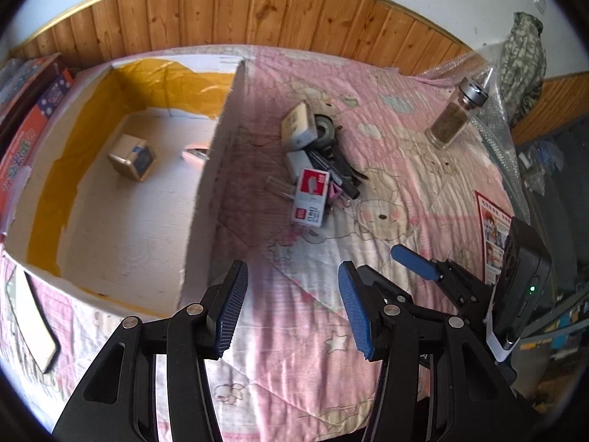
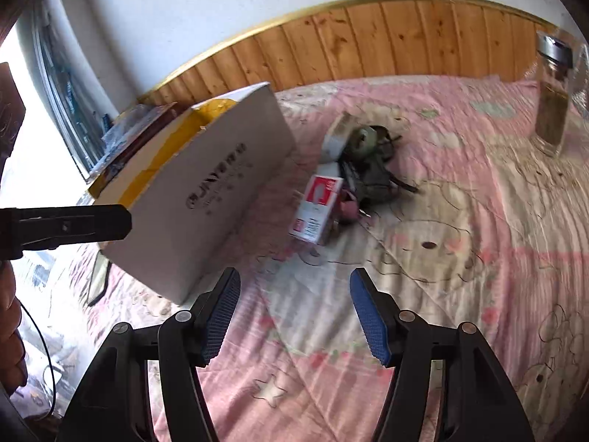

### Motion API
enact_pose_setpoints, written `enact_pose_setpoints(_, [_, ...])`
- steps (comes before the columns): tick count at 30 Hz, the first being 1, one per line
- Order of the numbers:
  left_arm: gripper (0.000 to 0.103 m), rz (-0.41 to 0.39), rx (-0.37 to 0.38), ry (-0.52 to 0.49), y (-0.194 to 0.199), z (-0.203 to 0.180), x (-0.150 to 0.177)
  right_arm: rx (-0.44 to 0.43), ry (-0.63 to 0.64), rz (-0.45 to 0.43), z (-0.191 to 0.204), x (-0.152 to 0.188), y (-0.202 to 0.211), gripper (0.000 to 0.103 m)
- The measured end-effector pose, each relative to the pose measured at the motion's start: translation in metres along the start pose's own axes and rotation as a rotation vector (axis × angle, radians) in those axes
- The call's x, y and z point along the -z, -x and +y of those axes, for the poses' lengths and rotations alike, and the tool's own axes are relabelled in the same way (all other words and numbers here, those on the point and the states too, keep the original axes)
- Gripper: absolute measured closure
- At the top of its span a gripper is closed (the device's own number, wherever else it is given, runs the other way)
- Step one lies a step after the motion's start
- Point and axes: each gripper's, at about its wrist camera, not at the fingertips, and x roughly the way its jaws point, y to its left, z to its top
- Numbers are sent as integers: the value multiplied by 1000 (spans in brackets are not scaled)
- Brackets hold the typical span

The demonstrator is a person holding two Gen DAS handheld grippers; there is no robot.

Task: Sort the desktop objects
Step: 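Move back to the pile and grasp the black marker with the right tool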

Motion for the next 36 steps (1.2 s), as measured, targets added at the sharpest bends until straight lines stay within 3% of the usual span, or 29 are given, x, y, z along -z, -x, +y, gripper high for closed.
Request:
enact_pose_setpoints(5, [49, 46, 8, -10, -50, -16, -23, 44, -14, -6, -24, -21, -11, 44])
enact_pose_setpoints(10, [49, 87, -6, -4, -91, -12, -30, 28, 21, 11, -32, -60, -22, 70])
enact_pose_setpoints(17, [49, 90, -17, -32, -122, -15, -42, -16, 148, 142, -24, -104, -91, 74])
enact_pose_setpoints(19, [50, 100, -9, -23, -132, -14, -47, -11, 185, 212, -23, -104, -118, 75])
enact_pose_setpoints(20, [49, 110, -17, -25, -138, -15, -49, -30, 192, 211, -24, -104, -125, 83])
enact_pose_setpoints(21, [49, 117, -16, -20, -144, -13, -50, -20, 202, 240, -25, -104, -132, 83])
enact_pose_setpoints(23, [52, 137, 7, 0, -153, -11, -50, -4, 186, 227, -34, -105, -133, 86])
enact_pose_setpoints(24, [52, 146, 14, 14, -158, -9, -50, -7, 178, 234, -40, -103, -133, 93])
enact_pose_setpoints(26, [61, 140, 28, 45, -162, -3, -49, -47, 113, 230, -55, -100, -130, 97])
enact_pose_setpoints(28, [63, 128, 50, 48, -161, 0, -49, -17, 109, 225, -61, -95, -124, 102])
enact_pose_setpoints(33, [63, 127, 88, 78, -153, 6, -46, -22, 92, 212, -66, -79, -106, 102])
enact_pose_setpoints(36, [63, 115, 92, 93, -142, 10, -39, -48, 126, 207, -54, -75, -105, 97])
